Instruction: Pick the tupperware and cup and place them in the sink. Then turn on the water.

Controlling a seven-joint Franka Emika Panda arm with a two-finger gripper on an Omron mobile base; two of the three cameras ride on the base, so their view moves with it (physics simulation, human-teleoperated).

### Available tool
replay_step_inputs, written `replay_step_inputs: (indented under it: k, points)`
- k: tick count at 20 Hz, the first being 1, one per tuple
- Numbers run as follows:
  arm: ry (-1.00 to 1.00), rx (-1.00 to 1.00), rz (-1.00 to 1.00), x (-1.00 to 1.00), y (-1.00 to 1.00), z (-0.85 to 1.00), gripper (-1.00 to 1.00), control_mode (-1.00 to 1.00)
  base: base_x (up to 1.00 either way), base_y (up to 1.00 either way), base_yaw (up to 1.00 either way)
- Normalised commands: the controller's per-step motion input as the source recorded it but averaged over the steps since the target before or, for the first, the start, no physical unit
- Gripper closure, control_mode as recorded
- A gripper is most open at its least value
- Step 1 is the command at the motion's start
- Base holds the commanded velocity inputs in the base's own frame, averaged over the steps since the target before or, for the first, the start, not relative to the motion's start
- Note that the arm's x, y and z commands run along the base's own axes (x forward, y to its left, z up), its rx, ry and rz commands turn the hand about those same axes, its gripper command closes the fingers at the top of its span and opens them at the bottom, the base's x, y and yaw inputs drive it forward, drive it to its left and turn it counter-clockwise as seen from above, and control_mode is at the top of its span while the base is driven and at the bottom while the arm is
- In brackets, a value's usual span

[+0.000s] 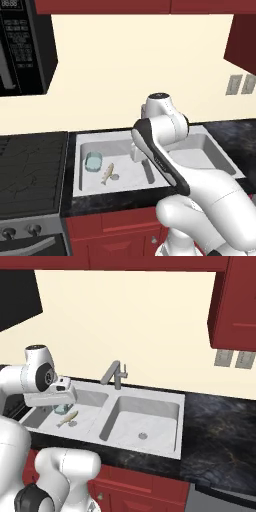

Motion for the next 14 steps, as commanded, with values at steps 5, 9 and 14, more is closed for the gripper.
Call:
replay_step_inputs:
  k: [5,9,14]
  points:
    - [0.0,0.0,0.0,0.0,0.0,0.0,-1.0,1.0,-0.5,0.25,0.07]
    - [0.0,0.0,0.0,0.0,0.0,0.0,-1.0,1.0,-0.71,0.74,0.08]
    - [0.0,0.0,0.0,0.0,0.0,0.0,-1.0,1.0,-0.86,0.08,0.11]
